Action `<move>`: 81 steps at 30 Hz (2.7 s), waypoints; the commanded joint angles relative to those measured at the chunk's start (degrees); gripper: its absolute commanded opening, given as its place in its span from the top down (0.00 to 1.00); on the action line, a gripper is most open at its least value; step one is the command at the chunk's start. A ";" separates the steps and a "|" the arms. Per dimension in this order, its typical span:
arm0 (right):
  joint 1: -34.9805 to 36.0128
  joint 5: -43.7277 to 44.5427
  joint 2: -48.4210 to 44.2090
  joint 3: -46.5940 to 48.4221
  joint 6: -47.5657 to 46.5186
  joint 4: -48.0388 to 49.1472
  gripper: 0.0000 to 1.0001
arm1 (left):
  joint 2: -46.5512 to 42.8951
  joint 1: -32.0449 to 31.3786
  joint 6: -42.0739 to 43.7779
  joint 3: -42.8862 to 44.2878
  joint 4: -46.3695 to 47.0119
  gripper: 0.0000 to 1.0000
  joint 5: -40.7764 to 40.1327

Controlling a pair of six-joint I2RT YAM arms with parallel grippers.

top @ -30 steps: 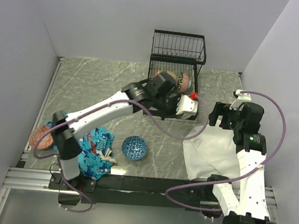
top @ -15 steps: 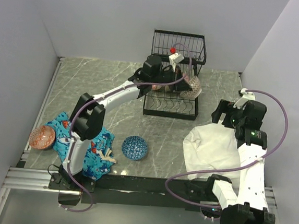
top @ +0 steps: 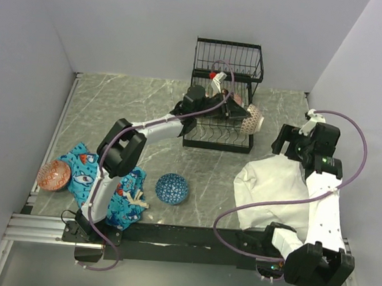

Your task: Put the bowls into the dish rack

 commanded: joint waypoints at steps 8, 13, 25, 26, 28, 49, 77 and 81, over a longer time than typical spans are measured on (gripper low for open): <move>-0.92 1.88 1.63 4.72 -0.05 0.57 0.02 | 3.94 1.47 -14.74 5.57 -14.22 0.99 -10.40; -1.09 1.97 2.42 4.45 -1.46 0.57 0.02 | 6.40 1.82 -14.13 7.24 -13.61 0.99 -10.58; -1.09 1.09 7.25 6.65 -1.46 1.71 0.02 | 8.95 3.93 -13.25 5.48 -15.02 0.99 -10.84; -1.09 1.18 7.52 6.82 -1.55 1.80 0.02 | 8.87 4.02 -13.08 5.31 -15.10 0.97 -10.58; -1.09 1.00 8.31 7.35 -1.55 1.98 0.02 | 8.61 4.46 -12.46 4.87 -15.37 0.90 -10.14; -1.09 -2.95 5.51 5.86 -1.72 2.77 0.02 | -6.33 6.65 8.63 -0.75 -22.65 0.58 -6.71; -0.30 -5.32 -20.59 -3.37 -9.28 -2.15 0.02 | -63.64 -13.55 96.43 -45.14 -85.06 0.53 -10.05; -0.30 -4.10 -23.50 -4.60 -9.46 -2.33 0.02 | -61.63 -14.70 95.74 -47.34 -83.14 0.53 -11.37</move>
